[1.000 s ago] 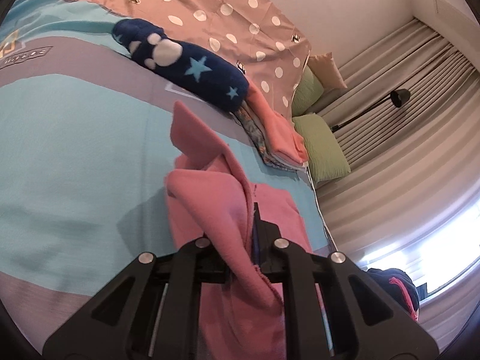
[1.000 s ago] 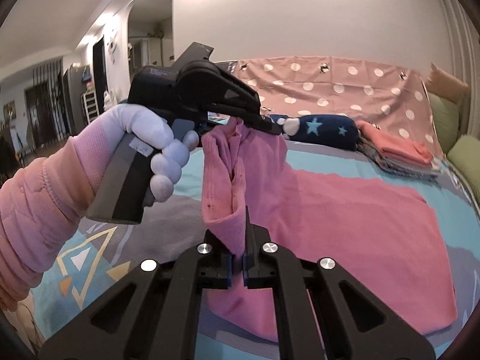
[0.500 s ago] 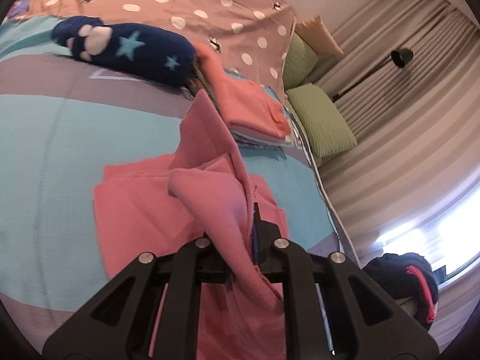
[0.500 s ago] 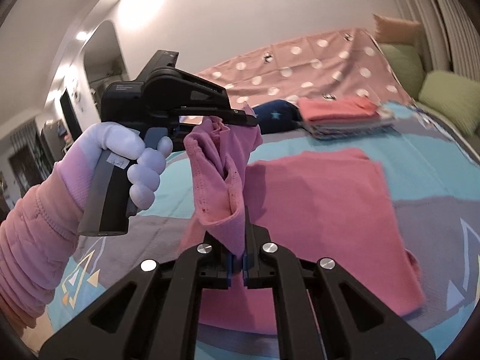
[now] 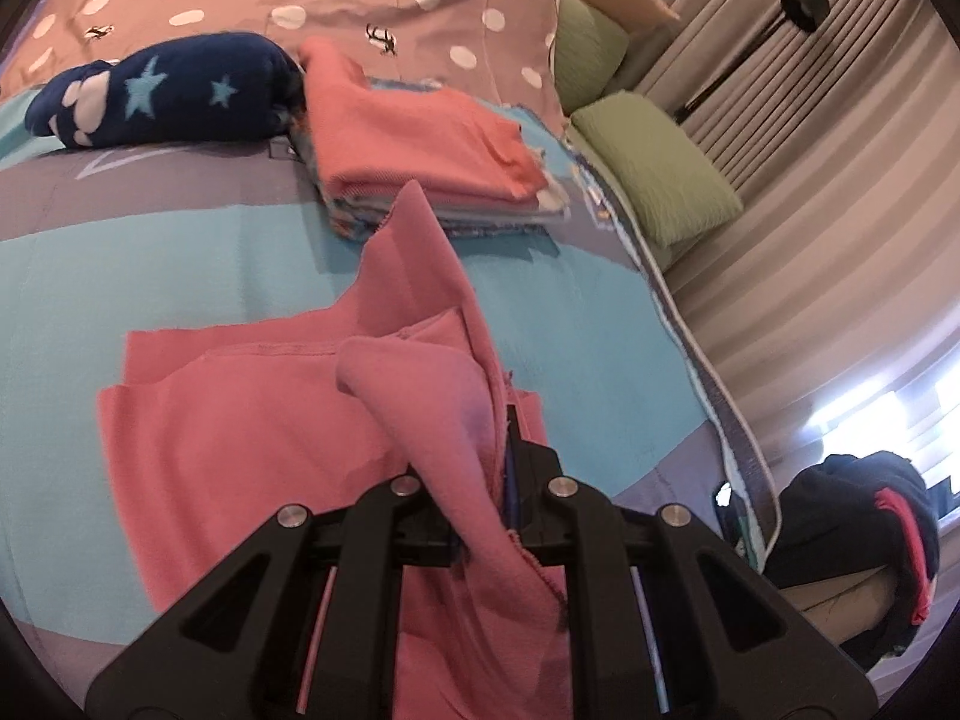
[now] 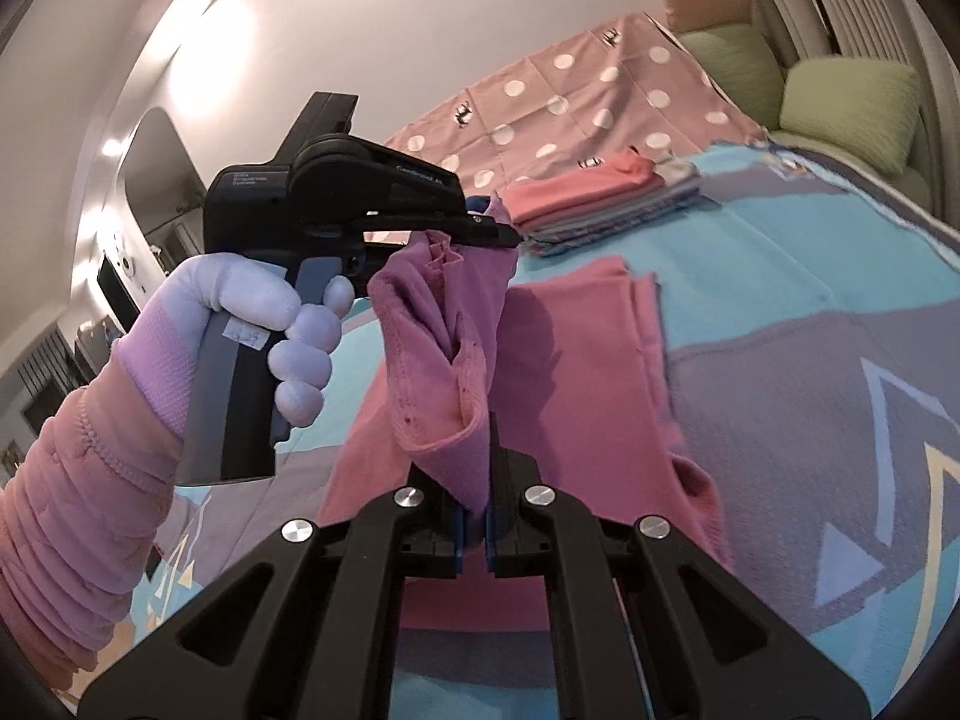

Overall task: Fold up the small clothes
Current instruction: 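Grasp the folded shirt with both grippers and lift it, then lower the pink shirt onto the cover and open both grippers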

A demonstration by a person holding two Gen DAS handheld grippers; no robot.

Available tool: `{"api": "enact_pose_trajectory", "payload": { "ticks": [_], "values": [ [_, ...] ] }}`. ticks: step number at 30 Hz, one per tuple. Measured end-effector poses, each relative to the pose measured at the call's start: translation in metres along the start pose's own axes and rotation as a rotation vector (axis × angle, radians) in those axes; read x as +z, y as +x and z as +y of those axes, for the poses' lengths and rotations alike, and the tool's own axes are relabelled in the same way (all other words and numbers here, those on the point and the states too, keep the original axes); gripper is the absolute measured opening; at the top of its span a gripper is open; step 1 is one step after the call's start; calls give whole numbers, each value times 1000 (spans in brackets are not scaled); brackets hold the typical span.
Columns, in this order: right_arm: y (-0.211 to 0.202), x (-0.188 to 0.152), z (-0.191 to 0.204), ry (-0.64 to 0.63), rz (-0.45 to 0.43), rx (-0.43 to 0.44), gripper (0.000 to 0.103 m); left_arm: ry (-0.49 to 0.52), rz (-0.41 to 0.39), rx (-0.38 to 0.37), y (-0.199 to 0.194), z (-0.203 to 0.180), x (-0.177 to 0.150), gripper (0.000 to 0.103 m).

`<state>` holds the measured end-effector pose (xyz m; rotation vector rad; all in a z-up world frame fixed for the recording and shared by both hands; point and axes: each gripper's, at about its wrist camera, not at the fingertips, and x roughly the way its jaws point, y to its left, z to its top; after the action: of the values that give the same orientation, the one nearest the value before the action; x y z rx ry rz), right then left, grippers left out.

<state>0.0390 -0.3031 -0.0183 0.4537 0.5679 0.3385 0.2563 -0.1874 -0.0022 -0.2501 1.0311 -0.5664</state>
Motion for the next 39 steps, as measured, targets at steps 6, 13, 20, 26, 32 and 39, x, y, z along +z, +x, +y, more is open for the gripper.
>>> {"api": "enact_pose_trajectory", "payload": {
  "ticks": [6, 13, 20, 26, 32, 39],
  "values": [
    [-6, -4, -20, 63, 27, 23, 4, 40, 46, 41, 28, -16, -5, 11],
    [-3, -6, -34, 113, 80, 20, 8, 61, 79, 89, 53, -27, -9, 18],
    [-17, -11, -56, 149, 91, -17, 17, 137, 0, 67, 38, -51, -7, 40],
    [-29, -15, -65, 166, 85, -31, 26, 229, -82, 65, 10, -69, -13, 49],
    [-37, -15, -64, 143, 69, -52, 27, 287, -111, 92, -24, -58, -42, 56],
    [-41, -11, -44, 18, 57, -69, 27, 266, -138, 157, -77, -11, -104, 61]
  ]
}}
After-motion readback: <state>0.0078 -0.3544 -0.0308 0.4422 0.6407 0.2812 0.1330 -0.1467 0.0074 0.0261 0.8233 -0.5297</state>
